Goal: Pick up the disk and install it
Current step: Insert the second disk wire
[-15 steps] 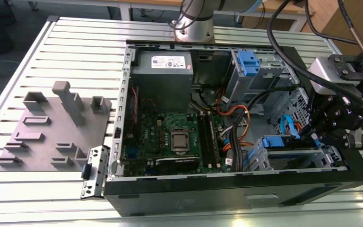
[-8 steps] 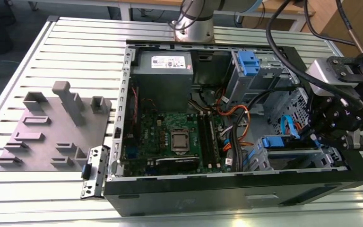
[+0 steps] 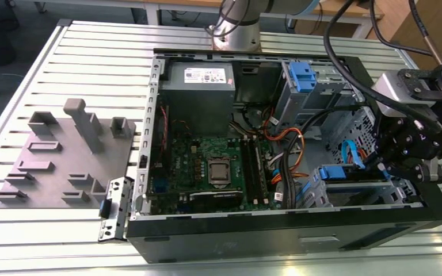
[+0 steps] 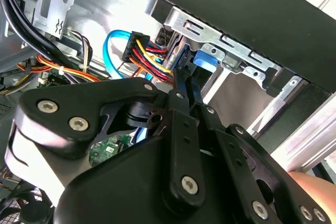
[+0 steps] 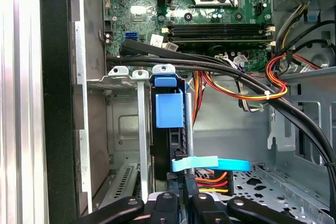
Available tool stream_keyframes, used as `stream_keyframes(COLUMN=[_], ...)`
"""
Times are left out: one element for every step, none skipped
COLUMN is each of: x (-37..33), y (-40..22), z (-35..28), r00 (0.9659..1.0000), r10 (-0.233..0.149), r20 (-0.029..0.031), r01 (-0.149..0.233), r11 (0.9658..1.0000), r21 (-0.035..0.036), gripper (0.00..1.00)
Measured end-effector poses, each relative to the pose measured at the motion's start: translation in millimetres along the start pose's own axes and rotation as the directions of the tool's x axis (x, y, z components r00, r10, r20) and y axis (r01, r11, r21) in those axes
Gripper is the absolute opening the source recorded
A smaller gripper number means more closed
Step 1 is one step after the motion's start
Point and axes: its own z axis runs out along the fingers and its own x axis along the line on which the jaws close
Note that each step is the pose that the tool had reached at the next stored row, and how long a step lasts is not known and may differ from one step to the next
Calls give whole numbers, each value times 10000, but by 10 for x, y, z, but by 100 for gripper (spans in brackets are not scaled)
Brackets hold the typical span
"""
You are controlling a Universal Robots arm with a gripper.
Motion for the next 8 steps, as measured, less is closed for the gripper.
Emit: stream_keyframes(x=[0, 0, 0, 0, 0, 0, 0, 0], y=[0, 0, 0, 0, 0, 0, 0, 0], z=[0, 1, 3, 4, 4, 3, 2, 1], r00=[10000, 10000, 10000, 10000, 10000, 10000, 10000, 10000], r10=[0, -1, 0, 0, 0, 0, 0, 0], r20=[0, 1, 7, 7, 7, 6, 3, 1], r01=[0, 1, 0, 0, 0, 0, 0, 0], r11=[10000, 10000, 10000, 10000, 10000, 10000, 10000, 10000], r21=[0, 0, -1, 0, -1, 0, 0, 0], gripper=[16, 16, 17, 23, 23, 23, 30, 30])
